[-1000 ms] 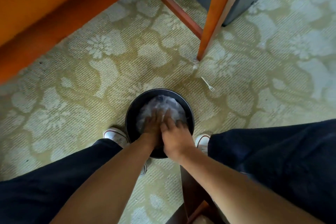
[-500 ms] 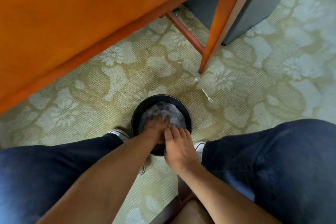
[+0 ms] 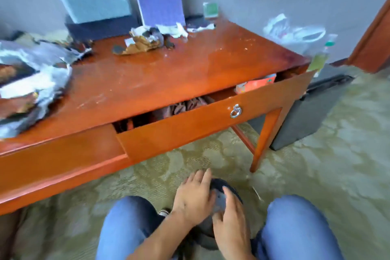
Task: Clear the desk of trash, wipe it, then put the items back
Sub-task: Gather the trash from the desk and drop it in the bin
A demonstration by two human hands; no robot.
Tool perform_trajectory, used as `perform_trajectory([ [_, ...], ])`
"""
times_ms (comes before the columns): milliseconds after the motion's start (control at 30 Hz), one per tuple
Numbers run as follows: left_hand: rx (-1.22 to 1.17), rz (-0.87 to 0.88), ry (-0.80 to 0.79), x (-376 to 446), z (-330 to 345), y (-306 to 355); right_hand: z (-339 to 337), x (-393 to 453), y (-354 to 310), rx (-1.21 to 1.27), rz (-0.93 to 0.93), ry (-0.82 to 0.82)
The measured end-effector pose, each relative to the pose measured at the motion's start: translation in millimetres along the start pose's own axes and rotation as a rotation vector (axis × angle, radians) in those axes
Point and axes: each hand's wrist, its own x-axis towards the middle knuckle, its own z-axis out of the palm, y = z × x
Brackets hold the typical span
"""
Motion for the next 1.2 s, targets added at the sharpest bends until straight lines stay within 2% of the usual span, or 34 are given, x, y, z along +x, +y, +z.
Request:
perform_trajectory([
  [67, -0.01, 0.093, 0.288, -23, -46, -7, -14, -7, -24, 0.08, -0.017, 0.047],
  [167, -0.005, 0.281, 0.737, -36, -116, -20, -40, -7, -64, 0.141, -0.172, 0.122],
  [233, 0.058, 0.279, 0.889, -32, -163, -30, -61, 3, -96, 0.147, -0.304, 0.164],
  [267, 0.101, 0.229, 0.905, -26, -181, -37, -72, 11, -113, 0.142, -0.375, 0.189],
  [300, 0.15, 0.138, 0.85, -17, -196, -45, -84, 21, -131, 0.13, -0.453, 0.238],
  [367, 0.249, -0.074, 0.521, -4, -217, -56, -105, 45, -168, 0.109, -0.569, 0.317],
  [433, 0.312, -0.134, 0.225, 8, -225, -66, -123, 75, -203, 0.086, -0.627, 0.334],
  [467, 0.344, -0.111, 0.168, 12, -230, -68, -130, 91, -220, 0.059, -0.647, 0.325],
  [533, 0.405, -0.052, 0.184, 17, -244, -72, -137, 128, -249, -0.046, -0.687, 0.285],
  [633, 0.373, -0.011, 0.319, 40, -262, -85, -132, 188, -292, -0.168, -0.717, 0.211],
  [833, 0.147, -0.163, 0.672, 124, -285, -131, -98, 297, -351, -0.238, -0.624, 0.099],
  [900, 0.077, -0.234, 0.66, 159, -293, -148, -86, 325, -354, -0.223, -0.576, 0.084],
  [1067, 0.026, -0.332, 0.431, 222, -292, -177, -61, 368, -348, -0.283, -0.586, -0.001],
  [1200, 0.033, -0.363, 0.476, 226, -275, -179, -55, 378, -348, -0.365, -0.661, -0.059],
])
